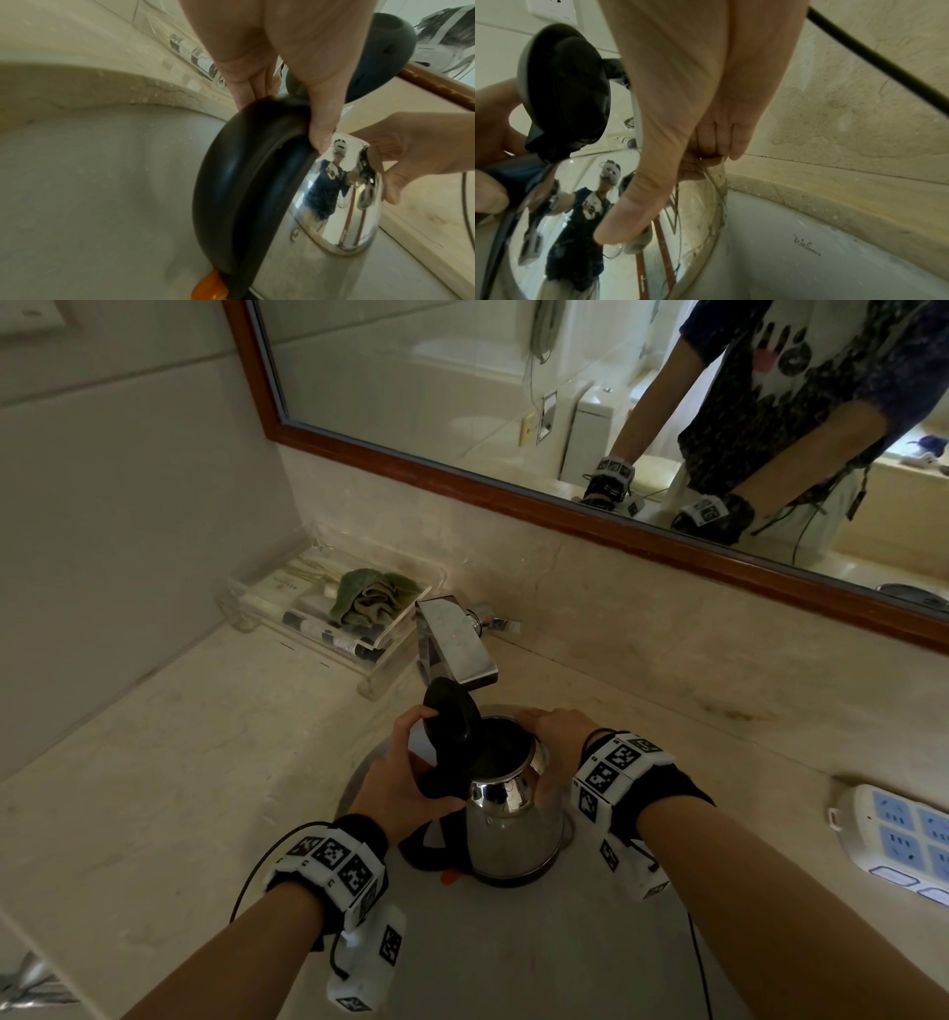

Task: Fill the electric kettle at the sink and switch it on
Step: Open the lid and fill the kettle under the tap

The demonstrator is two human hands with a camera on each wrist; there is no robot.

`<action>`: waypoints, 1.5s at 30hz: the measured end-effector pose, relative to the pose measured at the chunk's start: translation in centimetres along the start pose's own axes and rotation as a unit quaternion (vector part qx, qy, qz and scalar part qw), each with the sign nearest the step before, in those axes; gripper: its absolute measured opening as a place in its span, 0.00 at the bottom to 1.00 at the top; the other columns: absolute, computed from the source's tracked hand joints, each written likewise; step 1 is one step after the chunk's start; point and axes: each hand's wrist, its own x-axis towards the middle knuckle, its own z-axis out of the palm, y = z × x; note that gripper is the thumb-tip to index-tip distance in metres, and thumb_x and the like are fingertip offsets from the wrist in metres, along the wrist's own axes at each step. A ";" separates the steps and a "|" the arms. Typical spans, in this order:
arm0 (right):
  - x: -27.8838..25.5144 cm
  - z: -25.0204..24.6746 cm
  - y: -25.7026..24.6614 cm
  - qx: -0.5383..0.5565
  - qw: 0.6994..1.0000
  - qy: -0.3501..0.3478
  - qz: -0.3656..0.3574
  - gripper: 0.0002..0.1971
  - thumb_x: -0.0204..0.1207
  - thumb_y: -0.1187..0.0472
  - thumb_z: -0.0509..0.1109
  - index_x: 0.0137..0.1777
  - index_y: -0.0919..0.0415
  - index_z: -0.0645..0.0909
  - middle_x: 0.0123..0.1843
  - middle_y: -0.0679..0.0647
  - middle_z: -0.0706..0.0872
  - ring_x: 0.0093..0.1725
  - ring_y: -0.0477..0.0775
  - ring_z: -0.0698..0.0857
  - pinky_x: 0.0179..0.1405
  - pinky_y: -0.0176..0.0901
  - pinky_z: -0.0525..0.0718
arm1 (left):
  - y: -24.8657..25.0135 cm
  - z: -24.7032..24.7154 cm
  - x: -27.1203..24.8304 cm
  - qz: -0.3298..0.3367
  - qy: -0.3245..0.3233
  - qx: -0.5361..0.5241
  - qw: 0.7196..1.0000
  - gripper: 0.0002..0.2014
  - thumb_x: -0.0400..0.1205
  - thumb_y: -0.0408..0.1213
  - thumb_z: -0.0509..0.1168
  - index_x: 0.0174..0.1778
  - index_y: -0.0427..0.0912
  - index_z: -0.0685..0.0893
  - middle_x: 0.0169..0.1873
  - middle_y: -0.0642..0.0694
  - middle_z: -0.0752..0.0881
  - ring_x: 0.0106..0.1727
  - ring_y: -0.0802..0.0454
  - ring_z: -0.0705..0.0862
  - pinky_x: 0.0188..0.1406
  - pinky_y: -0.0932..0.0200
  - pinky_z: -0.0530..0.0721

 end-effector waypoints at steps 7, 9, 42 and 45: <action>0.2 -0.1 -0.1 -0.010 1.000 -0.004 -0.004 0.49 0.55 0.54 0.84 0.78 0.54 0.66 0.73 0.55 0.79 0.70 0.59 0.79 0.68 0.49 0.80 | 0.1 -0.4 0.1 -0.002 -0.012 0.007 1.000 0.44 0.64 0.29 0.78 0.59 0.67 0.55 0.40 0.52 0.79 0.38 0.61 0.80 0.30 0.78 0.74; 0.2 -0.2 -0.2 -0.009 1.000 -0.003 -0.004 0.49 0.55 0.53 0.84 0.78 0.53 0.66 0.72 0.55 0.79 0.70 0.59 0.79 0.68 0.50 0.80 | 0.3 -0.4 0.1 -0.003 -0.010 0.005 1.000 0.45 0.64 0.29 0.78 0.61 0.65 0.54 0.39 0.53 0.78 0.38 0.62 0.79 0.32 0.77 0.74; 0.5 -0.4 -0.6 -0.017 1.000 -0.001 0.014 0.43 0.55 0.51 0.81 0.73 0.49 0.71 0.64 0.53 0.84 0.62 0.58 0.84 0.61 0.52 0.84 | 0.2 -0.5 0.1 0.004 -0.009 -0.006 1.000 0.44 0.65 0.29 0.77 0.59 0.68 0.55 0.37 0.55 0.79 0.38 0.64 0.80 0.30 0.78 0.76; 0.4 -0.5 -0.7 -0.018 1.000 0.003 0.013 0.42 0.55 0.51 0.81 0.72 0.48 0.71 0.63 0.52 0.85 0.62 0.58 0.84 0.61 0.52 0.85 | 0.1 -0.6 0.1 0.005 -0.011 -0.003 1.000 0.43 0.65 0.30 0.77 0.58 0.69 0.56 0.37 0.55 0.79 0.37 0.64 0.80 0.31 0.77 0.75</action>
